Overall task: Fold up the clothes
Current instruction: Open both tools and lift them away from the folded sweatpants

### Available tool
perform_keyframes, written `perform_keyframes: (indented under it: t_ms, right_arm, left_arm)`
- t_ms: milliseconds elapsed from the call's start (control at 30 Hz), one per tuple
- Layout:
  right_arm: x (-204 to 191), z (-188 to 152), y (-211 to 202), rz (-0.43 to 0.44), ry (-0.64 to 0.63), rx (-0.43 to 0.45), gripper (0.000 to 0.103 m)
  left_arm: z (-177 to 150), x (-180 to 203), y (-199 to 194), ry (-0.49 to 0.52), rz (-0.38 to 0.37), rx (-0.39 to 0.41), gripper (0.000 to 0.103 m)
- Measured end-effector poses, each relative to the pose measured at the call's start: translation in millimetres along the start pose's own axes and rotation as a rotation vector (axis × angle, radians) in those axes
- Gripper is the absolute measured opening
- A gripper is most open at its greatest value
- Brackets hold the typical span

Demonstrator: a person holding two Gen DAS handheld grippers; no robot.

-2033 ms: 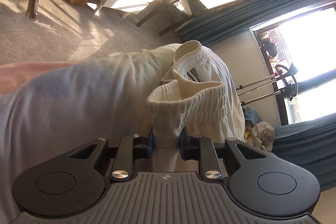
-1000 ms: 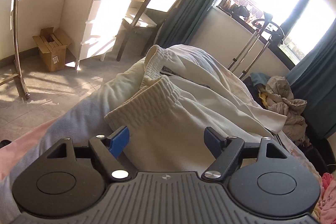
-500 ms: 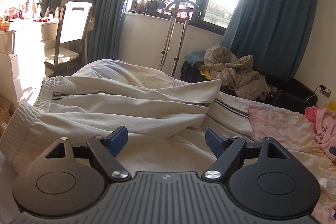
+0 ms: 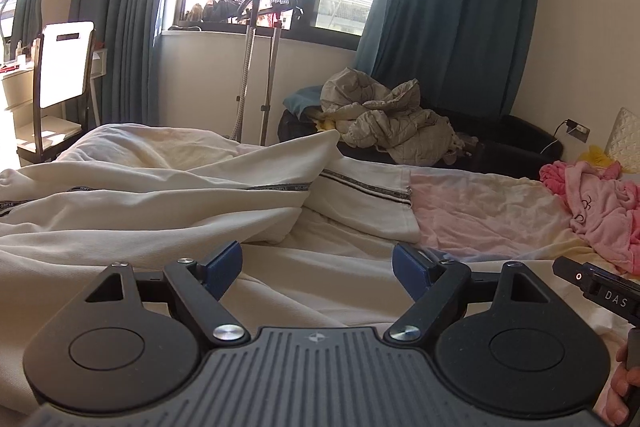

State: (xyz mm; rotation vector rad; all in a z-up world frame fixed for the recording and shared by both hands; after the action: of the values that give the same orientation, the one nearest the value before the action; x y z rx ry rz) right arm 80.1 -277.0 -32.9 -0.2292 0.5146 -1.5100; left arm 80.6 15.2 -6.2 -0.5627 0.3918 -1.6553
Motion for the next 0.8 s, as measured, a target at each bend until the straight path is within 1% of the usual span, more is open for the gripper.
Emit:
perform_keyframes:
  t_ms: [33,100,167,233,267,500,567,633,800]
  right_arm:
    - [-0.6,-1.6,2.4,0.005,-0.001,0.002,0.063]
    - [-3.0,-4.4,7.1,0.012,-0.004,0.005,0.063]
    - [-6.4,-7.9,10.6,0.02,-0.011,0.01,0.063]
    - [-10.0,-10.5,12.7,0.026,-0.016,0.016,0.063]
    - [-12.4,-11.8,13.8,0.029,-0.022,0.018,0.063]
    - [-22.5,-19.6,16.9,0.034,-0.061,0.035,0.063]
    - [-23.5,-22.2,18.0,0.029,-0.069,0.036,0.063]
    - [-23.7,-24.4,18.5,0.021,-0.073,0.036,0.063]
    - [-21.9,-26.4,19.1,0.014,-0.067,0.034,0.063]
  left_arm:
    - [-5.7,3.4,3.7,0.009,-0.003,0.007,0.085]
    - [-19.9,7.4,15.5,0.019,-0.012,-0.012,0.085]
    - [-28.0,9.4,23.7,0.031,-0.007,-0.041,0.085]
    - [-34.1,10.3,25.3,0.046,0.003,-0.041,0.085]
    - [-35.3,10.6,25.9,0.053,0.013,-0.039,0.085]
    - [-37.3,2.6,25.4,0.027,0.003,-0.044,0.086]
    - [-39.1,2.2,26.6,0.015,0.001,-0.054,0.086]
    - [-42.6,2.9,27.2,0.003,-0.017,-0.072,0.086]
    - [-48.0,10.3,26.8,0.04,-0.004,-0.077,0.087]
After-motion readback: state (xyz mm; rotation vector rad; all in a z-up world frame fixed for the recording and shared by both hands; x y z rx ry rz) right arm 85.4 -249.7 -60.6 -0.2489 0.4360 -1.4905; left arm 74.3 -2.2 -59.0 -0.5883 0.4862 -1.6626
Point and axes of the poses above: each gripper's, at about its wrist camera, not at the fingertips, and y roughly the way its jaws point, x to its right, z to its top, the point moved 2 cm from there along y, roughly the way its jaws point, and after that the axes turned 9 degrees about -x, right-handed, at the moved point
